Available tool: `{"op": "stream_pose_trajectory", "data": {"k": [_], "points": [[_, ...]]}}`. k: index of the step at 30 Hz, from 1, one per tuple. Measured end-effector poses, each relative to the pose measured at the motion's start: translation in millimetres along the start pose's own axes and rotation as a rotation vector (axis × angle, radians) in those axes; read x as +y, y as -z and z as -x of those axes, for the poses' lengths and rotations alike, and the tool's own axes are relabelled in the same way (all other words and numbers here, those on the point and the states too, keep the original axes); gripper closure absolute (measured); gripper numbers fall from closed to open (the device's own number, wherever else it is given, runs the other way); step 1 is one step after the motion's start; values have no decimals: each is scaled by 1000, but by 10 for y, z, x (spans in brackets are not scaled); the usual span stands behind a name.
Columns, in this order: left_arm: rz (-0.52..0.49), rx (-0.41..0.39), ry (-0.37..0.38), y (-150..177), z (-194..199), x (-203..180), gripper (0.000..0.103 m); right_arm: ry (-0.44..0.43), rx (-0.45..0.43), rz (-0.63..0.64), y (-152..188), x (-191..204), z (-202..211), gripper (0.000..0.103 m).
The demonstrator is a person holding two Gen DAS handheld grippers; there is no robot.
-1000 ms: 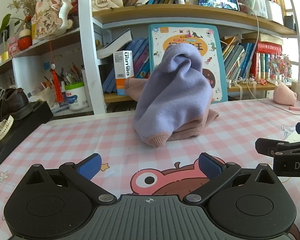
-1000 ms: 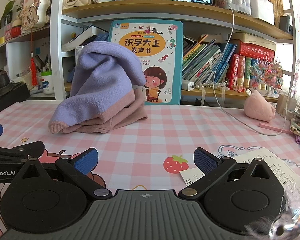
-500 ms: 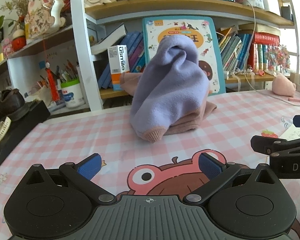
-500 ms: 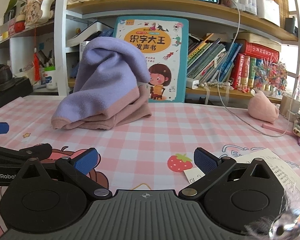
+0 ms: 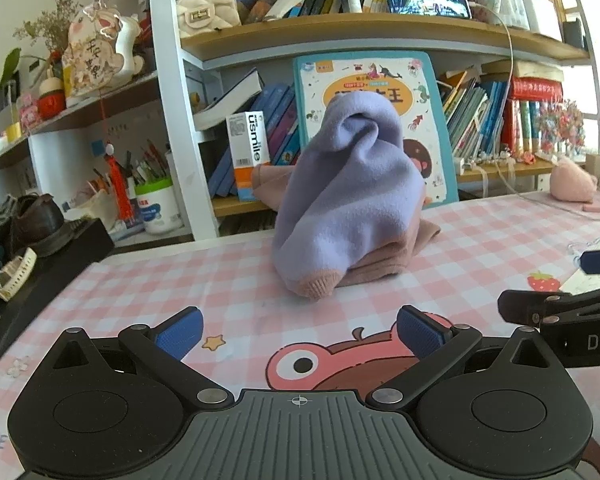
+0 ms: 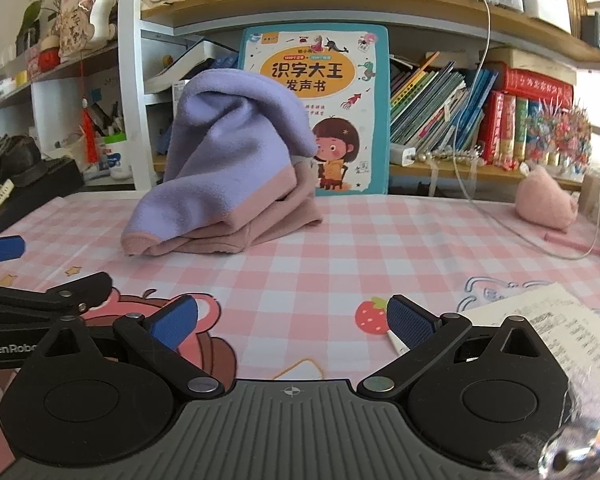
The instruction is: Fold clothes
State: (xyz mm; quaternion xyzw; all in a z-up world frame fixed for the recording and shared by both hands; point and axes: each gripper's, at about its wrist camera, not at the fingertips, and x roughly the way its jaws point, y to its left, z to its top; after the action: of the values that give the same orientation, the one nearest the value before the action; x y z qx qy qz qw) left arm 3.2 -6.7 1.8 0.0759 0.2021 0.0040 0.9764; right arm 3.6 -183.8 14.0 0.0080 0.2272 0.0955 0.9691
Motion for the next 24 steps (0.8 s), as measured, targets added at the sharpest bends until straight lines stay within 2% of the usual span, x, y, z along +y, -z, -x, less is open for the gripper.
{"op": "stream_pose_trajectory", "data": {"k": [4, 7, 11, 14, 16, 21, 24], "points": [[26, 22, 58, 6, -27, 103, 0, -8, -11, 7, 8, 52, 44, 1], [-2, 44, 74, -25, -33, 143, 0, 15, -40, 38, 5, 122, 71, 0], [-47, 28, 76, -135, -67, 177, 0, 9, -76, 45, -76, 141, 37, 0], [-90, 36, 89, -221, -179, 183, 0, -20, -52, 76, -199, 108, -92, 0], [-122, 53, 110, -241, -286, 170, 0, -22, -49, 151, -256, 109, -181, 0], [-179, 77, 156, -264, -550, 144, 0, -36, -57, 439, -269, 176, -405, 1], [-188, 82, 169, -305, -696, 112, 4, -47, -53, 503, -253, 214, -528, 3]]}}
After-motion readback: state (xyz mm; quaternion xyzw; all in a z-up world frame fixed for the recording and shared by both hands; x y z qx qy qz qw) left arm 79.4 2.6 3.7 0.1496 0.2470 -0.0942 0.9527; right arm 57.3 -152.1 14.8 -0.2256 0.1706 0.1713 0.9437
